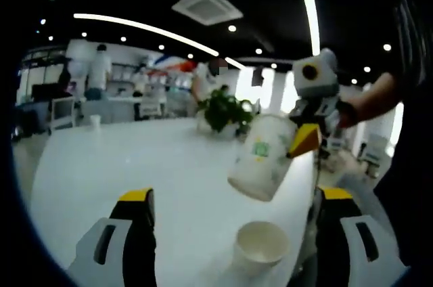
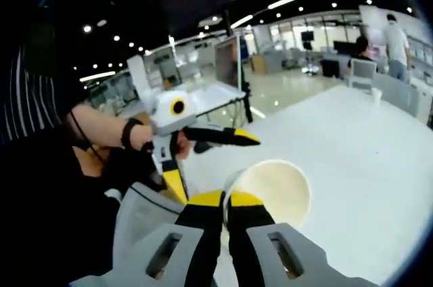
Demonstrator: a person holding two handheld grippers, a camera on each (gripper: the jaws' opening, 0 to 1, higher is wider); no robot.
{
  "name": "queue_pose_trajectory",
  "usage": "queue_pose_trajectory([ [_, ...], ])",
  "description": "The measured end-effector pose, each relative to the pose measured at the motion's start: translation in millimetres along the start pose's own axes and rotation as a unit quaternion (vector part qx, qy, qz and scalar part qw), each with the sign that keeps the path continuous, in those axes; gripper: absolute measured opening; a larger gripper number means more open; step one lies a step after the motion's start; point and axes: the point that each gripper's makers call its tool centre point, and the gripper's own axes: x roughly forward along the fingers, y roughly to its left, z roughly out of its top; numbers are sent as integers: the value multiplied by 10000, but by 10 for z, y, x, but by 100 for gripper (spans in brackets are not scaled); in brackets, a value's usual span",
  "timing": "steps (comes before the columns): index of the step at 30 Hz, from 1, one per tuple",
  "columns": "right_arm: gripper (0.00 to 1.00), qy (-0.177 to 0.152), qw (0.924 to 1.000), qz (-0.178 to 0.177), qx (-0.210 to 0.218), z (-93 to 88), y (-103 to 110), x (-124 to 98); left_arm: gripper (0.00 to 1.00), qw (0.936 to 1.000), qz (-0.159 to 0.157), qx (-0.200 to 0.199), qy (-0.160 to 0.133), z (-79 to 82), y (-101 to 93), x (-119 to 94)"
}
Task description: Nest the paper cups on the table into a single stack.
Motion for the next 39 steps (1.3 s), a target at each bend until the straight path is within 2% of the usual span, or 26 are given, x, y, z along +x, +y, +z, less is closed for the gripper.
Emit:
queue_pose_trajectory([
  [4, 0, 334, 9988, -1, -349, -56, 18, 27, 97, 9996, 272, -4, 55, -38, 137, -64],
  [7, 0, 562, 9966, -7, -595, -83, 28, 28, 98, 9975, 701, -63, -21, -34, 337, -166],
  [10, 0, 709, 9945, 37, -764, -85, 51, 31, 98, 9968, 785, -111, -107, -41, 395, -228],
  [16, 0, 978, 9888, 137, -1118, -93, 106, 65, 97, 9955, 943, -52, -56, -110, 469, -292],
  [21, 0, 1442, 9783, 225, -1472, -229, 170, 140, 97, 9945, 1041, -77, -55, -165, 504, -352],
  [24, 0, 1613, 9730, 329, -1616, -307, 228, 184, 95, 9933, 1142, 129, -146, -116, 517, -405],
  [28, 0, 1803, 9656, 411, -1828, -389, 272, 244, 96, 9924, 1218, 63, -182, -119, 566, -444],
  [33, 0, 1961, 9609, 512, -1888, -439, 306, 306, 96, 9912, 1316, -30, -138, -153, 596, -490],
  [39, 0, 2083, 9580, 606, -1877, -486, 307, 373, 94, 9916, 1279, 25, -187, -135, 588, -505],
])
